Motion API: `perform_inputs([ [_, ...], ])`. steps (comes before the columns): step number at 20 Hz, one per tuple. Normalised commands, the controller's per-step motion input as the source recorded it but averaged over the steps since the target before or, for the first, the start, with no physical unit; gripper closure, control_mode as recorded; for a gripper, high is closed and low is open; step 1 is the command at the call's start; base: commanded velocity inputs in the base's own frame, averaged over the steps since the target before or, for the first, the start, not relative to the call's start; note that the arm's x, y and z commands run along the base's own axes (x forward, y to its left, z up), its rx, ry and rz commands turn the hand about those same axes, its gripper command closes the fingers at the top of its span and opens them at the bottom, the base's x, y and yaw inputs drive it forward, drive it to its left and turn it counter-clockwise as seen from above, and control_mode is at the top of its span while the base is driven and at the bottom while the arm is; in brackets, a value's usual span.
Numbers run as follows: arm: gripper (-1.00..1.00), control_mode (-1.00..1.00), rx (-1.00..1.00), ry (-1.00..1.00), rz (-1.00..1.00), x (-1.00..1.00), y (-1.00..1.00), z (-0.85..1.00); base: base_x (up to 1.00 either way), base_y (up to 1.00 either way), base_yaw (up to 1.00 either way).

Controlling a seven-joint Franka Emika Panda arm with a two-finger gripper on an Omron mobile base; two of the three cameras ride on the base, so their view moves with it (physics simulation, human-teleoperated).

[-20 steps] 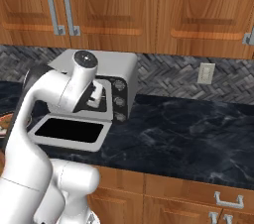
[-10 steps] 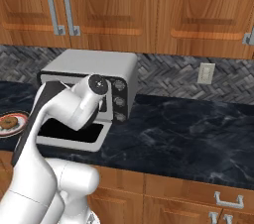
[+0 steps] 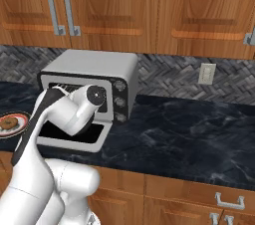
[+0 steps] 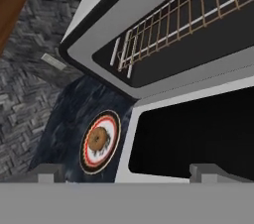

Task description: Pick up the bagel from the plate, place it on the toaster oven rack, close the door, and set the timer.

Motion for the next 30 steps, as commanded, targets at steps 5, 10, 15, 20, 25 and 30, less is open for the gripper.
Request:
perform_inputs([
  [5,-1.0,-1.0,0.0,-0.03,-0.01,0.29,0.27,-0.09,0.0,0.0,0.0],
  [10,-1.0,-1.0,0.0,-0.03,0.0,0.34,0.11,-0.1,0.0,0.0,0.0],
  [15,-1.0,-1.0,0.0,-0.01,0.0,0.29,0.0,-0.09,0.0,0.0,0.0],
  [20,-1.0,-1.0,0.03,-0.01,0.01,0.34,0.0,-0.04,0.0,0.0,0.0],
  [25,-1.0,-1.0,0.05,-0.01,0.04,0.34,0.0,-0.06,0.0,0.0,0.0],
  [30,-1.0,-1.0,0.05,-0.02,0.05,0.34,0.0,-0.13,0.0,0.0,0.0],
])
